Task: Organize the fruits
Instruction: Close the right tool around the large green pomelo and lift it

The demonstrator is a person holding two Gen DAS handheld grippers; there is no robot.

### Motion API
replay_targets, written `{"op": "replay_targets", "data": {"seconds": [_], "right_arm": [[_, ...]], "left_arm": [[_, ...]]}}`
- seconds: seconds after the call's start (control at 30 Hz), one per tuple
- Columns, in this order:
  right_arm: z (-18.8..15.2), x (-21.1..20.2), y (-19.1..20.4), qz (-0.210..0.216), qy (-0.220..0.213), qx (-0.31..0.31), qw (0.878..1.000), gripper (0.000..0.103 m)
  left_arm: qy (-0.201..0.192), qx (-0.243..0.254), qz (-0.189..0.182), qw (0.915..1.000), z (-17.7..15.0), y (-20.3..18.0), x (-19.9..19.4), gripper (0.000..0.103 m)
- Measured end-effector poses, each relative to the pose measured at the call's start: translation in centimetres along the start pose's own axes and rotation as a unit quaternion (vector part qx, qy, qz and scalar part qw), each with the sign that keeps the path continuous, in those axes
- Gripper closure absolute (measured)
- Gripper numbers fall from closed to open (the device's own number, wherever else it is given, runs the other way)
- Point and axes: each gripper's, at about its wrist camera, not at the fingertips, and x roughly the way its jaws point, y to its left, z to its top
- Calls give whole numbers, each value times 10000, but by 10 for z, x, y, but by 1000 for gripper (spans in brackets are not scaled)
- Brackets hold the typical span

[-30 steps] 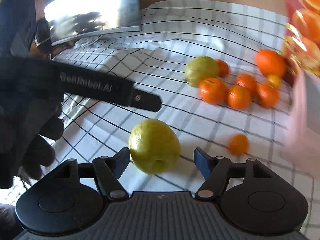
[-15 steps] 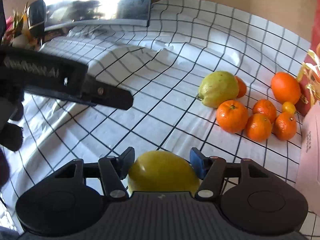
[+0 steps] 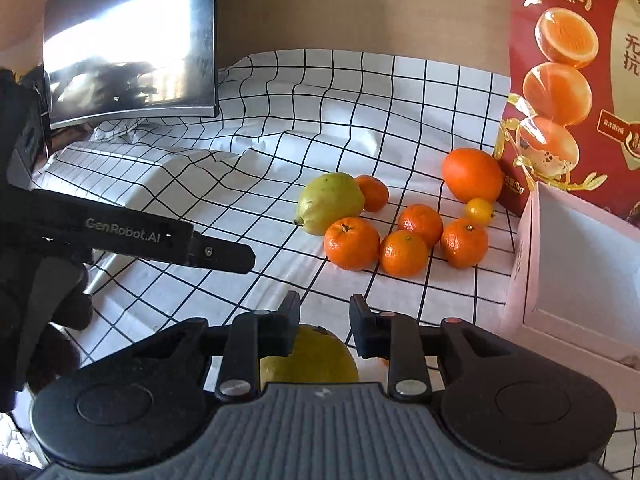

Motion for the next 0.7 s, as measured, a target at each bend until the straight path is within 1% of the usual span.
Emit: {"op": "replay_targets", "data": {"seconds": [0.07,0.13,0.2,0.27,0.37,0.5,0.6,0.63,0.7], "right_arm": [[0,3,1,-110,-14,-76,9999,76],[2,7,-1,-138,14,-100,9999,70],[4,10,0,-145,68,-97,9998,44],[5,16,0,-16,204,-48,9998,33],[0,26,6,277,293,2,9992,31],[-5,40,25,484,471,-290,9973,31],[-10,52,37,635,704,-461,9944,32],[-11,53,41,636,731,-522,9939,33],[-14,51,52,530,584,-768,9939,38]], "left_arm": [[-32,-57,60,10000,0,6,-4,32],[-63,-146,151,9998,0,13,-8,32],[-81,-241,237,9994,-1,20,-11,32],[-114,-328,302,9989,-2,26,-15,32],[-132,-373,367,9985,-6,29,-22,32],[-154,-399,470,9980,-11,33,-31,32],[-182,-463,541,9973,-14,38,-36,32],[-191,-484,570,9970,-15,40,-39,32],[-187,-519,618,9966,-17,43,-42,32]]}}
